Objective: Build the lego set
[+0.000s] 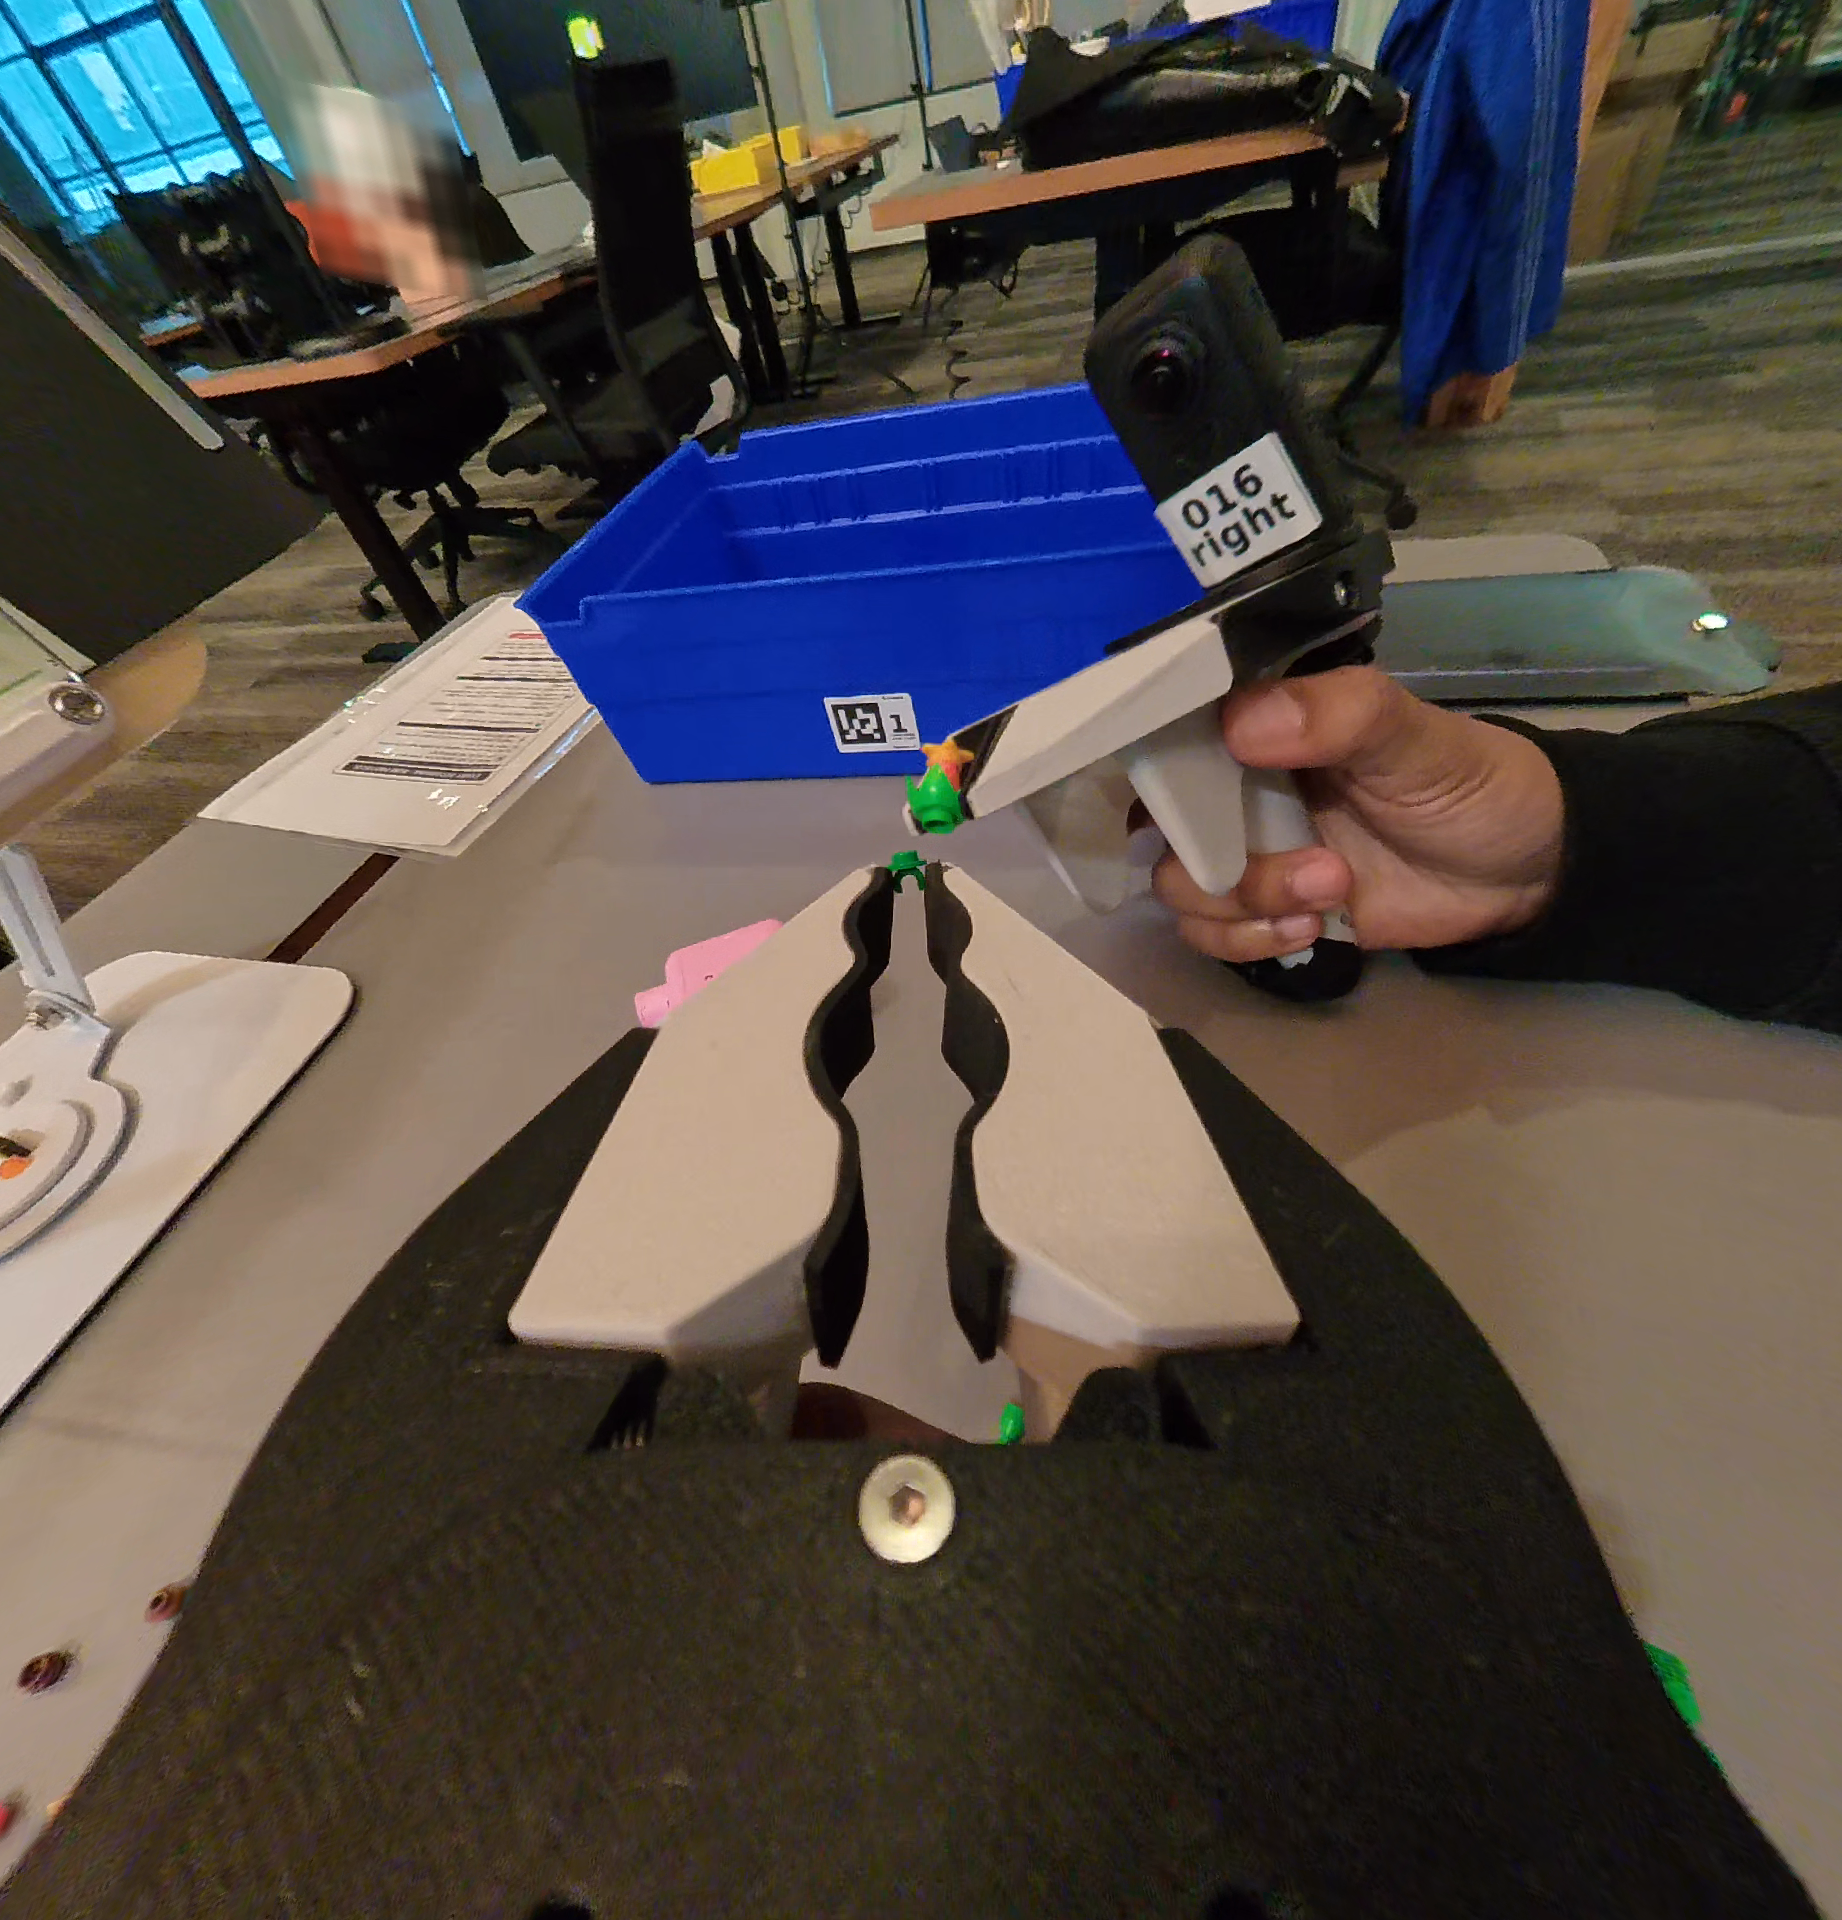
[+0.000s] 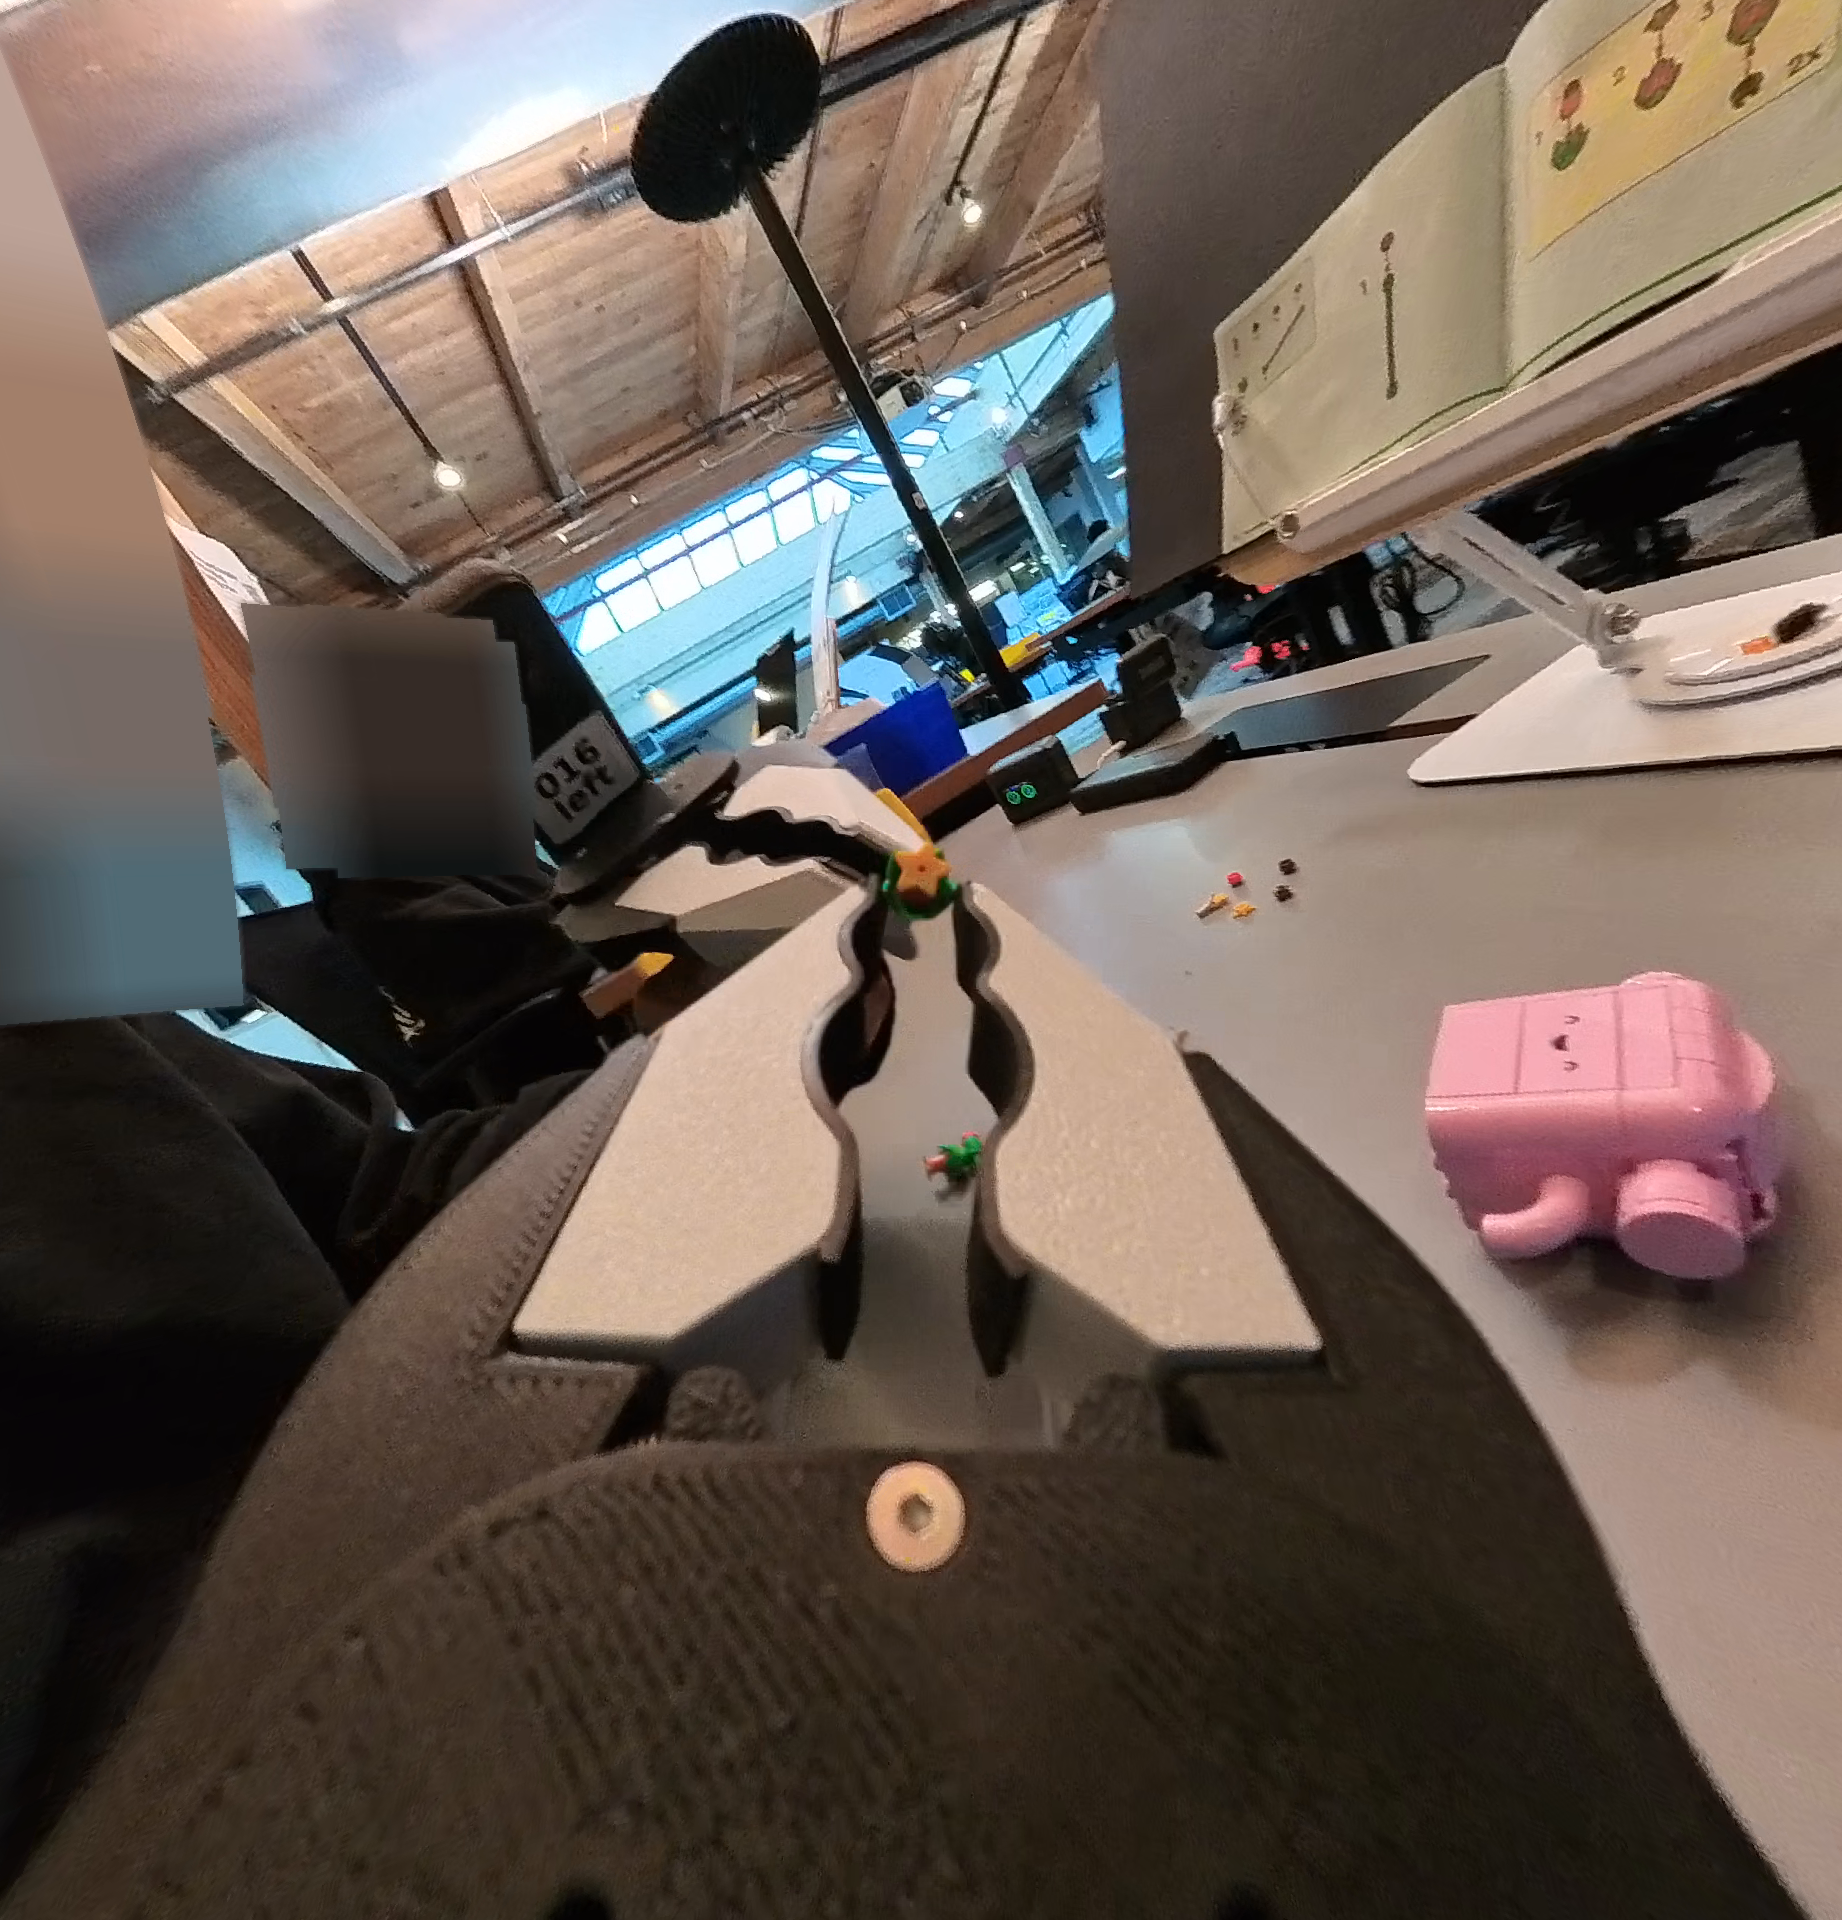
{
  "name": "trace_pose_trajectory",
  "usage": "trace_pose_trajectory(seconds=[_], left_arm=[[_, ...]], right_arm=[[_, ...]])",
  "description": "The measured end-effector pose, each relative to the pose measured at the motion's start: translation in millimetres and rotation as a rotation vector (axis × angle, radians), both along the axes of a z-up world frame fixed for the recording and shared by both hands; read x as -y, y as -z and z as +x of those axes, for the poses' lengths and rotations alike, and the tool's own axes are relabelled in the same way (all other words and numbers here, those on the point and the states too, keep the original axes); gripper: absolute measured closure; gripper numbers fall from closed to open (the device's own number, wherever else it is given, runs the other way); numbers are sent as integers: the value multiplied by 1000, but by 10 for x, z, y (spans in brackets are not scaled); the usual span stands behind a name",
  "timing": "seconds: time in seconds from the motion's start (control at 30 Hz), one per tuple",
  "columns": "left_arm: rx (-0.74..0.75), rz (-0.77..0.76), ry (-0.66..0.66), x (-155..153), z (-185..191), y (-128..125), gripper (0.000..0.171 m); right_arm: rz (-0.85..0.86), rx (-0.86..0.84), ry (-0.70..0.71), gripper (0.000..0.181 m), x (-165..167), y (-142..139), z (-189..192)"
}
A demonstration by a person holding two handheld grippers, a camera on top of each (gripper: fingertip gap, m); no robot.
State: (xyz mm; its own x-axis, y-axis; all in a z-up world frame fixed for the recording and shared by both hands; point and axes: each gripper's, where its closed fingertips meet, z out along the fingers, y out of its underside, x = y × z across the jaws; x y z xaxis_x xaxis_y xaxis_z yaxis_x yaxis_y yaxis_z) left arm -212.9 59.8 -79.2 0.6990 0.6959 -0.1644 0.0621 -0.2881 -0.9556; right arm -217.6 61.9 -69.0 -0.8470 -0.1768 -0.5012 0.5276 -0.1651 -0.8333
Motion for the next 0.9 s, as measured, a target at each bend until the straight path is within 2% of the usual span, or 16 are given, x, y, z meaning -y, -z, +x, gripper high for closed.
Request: trace_pose_trajectory(seconds=[0.2,0.37,0.9], left_arm=[[-28,-92,-18,0,-10,79,167],[-46,-162,-36,2,-35,166,166],[-47,-166,-46,34,-56,191,166]], right_arm=[[94,-106,90,170,22,88,-47],[151,-166,100,169,74,153,-10],[162,-169,115,169,68,173,-38]])
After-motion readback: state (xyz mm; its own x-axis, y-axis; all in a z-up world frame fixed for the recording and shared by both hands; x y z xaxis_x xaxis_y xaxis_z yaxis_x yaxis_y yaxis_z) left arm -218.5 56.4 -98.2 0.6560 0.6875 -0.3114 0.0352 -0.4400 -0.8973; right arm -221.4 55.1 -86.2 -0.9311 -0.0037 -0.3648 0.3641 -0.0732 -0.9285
